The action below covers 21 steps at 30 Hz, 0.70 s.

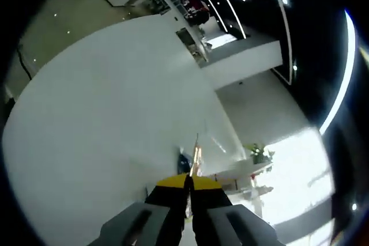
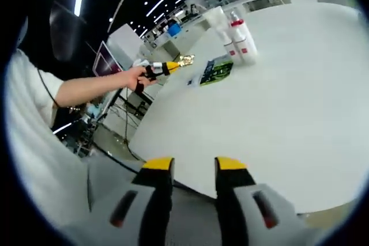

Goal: Arrange the skincare products in the storage area until every visible bottle or jar stands upright without overlapping.

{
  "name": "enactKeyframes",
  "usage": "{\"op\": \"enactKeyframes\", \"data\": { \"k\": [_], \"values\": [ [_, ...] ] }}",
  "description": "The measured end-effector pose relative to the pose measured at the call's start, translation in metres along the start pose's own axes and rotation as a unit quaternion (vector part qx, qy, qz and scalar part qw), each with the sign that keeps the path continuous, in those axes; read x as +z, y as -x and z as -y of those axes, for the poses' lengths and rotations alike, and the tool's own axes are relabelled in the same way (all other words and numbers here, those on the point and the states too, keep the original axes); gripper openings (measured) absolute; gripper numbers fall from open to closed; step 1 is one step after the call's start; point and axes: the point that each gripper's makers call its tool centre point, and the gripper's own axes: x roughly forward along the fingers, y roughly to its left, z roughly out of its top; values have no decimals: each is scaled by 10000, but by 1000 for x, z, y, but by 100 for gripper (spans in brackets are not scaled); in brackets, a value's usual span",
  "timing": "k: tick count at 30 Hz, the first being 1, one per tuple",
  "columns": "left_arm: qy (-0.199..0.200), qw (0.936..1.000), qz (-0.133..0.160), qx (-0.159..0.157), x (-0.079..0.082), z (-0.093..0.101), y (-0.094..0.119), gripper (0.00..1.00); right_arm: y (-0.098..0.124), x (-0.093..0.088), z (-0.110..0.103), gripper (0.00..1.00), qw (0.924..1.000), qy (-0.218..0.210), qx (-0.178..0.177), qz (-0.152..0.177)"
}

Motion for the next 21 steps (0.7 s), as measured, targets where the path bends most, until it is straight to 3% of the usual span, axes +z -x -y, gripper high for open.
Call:
{"op": "enactKeyframes", "data": {
  "k": [10,21],
  "values": [
    [267,9996,74,60,3,-16,-18,1,-2,-4,5,30,9998,-76,-149,-125],
    [245,9988,-198,381,-8,-35,-22,1,-2,-6,9,30,9994,-114,-248,-195]
  ]
}}
